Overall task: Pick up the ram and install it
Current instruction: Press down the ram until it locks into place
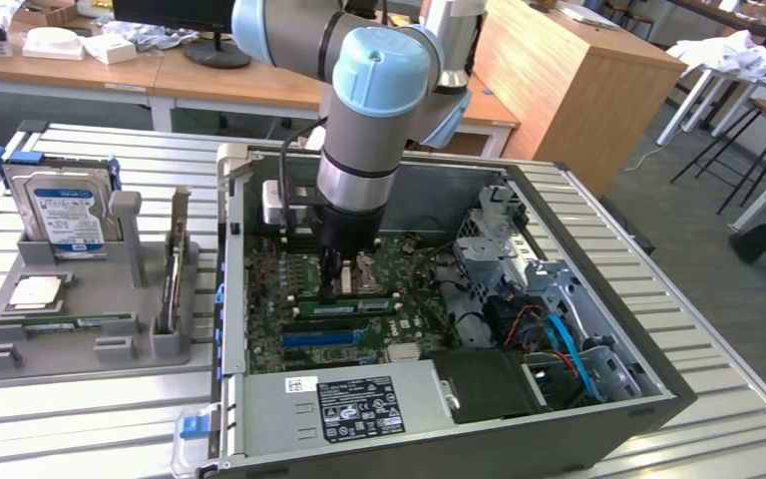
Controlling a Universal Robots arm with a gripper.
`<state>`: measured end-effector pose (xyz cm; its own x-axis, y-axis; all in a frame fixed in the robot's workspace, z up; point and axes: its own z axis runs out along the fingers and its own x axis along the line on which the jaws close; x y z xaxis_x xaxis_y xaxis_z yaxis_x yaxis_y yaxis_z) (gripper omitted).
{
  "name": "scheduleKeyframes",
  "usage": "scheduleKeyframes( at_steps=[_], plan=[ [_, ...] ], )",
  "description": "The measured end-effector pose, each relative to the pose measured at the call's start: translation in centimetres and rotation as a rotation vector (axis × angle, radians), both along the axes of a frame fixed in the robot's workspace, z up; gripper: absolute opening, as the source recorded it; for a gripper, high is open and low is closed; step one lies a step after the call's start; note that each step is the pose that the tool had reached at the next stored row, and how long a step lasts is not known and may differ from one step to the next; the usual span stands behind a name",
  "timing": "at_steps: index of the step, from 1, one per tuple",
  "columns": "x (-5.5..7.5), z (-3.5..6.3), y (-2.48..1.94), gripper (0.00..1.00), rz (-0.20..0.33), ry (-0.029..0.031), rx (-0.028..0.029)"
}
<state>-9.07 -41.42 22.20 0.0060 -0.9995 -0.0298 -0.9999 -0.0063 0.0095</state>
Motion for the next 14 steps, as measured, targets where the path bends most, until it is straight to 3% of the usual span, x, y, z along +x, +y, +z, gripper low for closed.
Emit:
scheduleKeyframes(
  at_steps=[7,14],
  plan=[
    [0.0,1.1,-0.01,0.1,0.0,0.0002,-0.0003],
    [0.0,3.0,-0.01,0.1,0.0,0.0003,-0.0007]
  ],
)
